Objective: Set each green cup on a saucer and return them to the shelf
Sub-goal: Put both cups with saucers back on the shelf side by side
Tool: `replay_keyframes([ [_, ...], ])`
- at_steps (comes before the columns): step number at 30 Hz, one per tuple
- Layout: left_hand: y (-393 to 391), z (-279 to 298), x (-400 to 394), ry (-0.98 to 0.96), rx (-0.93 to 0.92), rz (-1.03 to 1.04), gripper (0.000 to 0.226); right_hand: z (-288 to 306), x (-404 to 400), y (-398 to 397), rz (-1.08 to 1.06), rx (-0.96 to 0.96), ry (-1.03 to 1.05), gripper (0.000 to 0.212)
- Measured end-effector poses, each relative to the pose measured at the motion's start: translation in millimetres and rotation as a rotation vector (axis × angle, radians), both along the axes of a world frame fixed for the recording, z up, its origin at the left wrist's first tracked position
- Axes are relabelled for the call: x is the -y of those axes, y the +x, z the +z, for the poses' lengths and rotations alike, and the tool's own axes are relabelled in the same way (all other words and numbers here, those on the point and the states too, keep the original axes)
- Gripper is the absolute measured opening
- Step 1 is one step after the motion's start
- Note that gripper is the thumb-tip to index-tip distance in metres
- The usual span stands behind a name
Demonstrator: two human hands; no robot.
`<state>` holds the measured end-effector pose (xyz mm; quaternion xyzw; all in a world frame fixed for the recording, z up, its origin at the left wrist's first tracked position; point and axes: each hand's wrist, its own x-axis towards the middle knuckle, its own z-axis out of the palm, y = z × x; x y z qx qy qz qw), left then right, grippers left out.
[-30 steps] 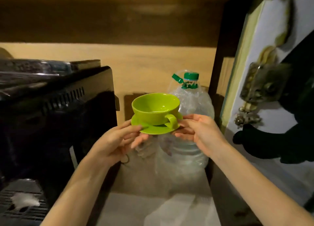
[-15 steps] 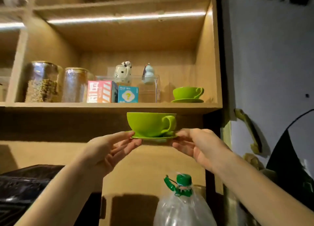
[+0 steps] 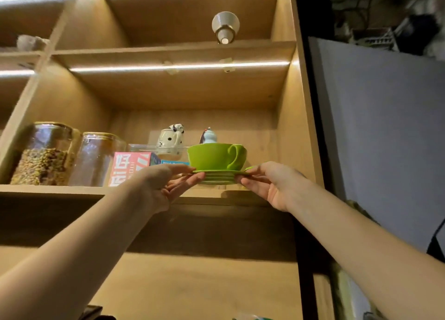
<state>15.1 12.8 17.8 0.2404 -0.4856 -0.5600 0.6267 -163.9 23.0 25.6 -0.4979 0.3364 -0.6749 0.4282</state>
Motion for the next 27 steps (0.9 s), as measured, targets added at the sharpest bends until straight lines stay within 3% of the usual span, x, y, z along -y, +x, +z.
replay_keyframes([
  [10,0.9,10.4,70.3,0.029,-0.024,0.050,0.006,13.7,71.0,4.7,-0.004,-0.013,-0.025,0.011],
  [15,-0.2,6.7,87.4,0.045,-0.002,0.064,0.006,7.7,89.7,3.6,-0.033,-0.012,-0.024,0.025],
  [22,-3.6,5.4,101.9,0.047,-0.003,0.109,0.025,7.2,92.6,16.4,-0.029,-0.037,0.037,0.031],
  [27,-13.5,3.6,105.2,0.017,-0.026,0.136,0.049,6.1,88.8,18.7,0.111,-0.014,0.065,0.040],
])
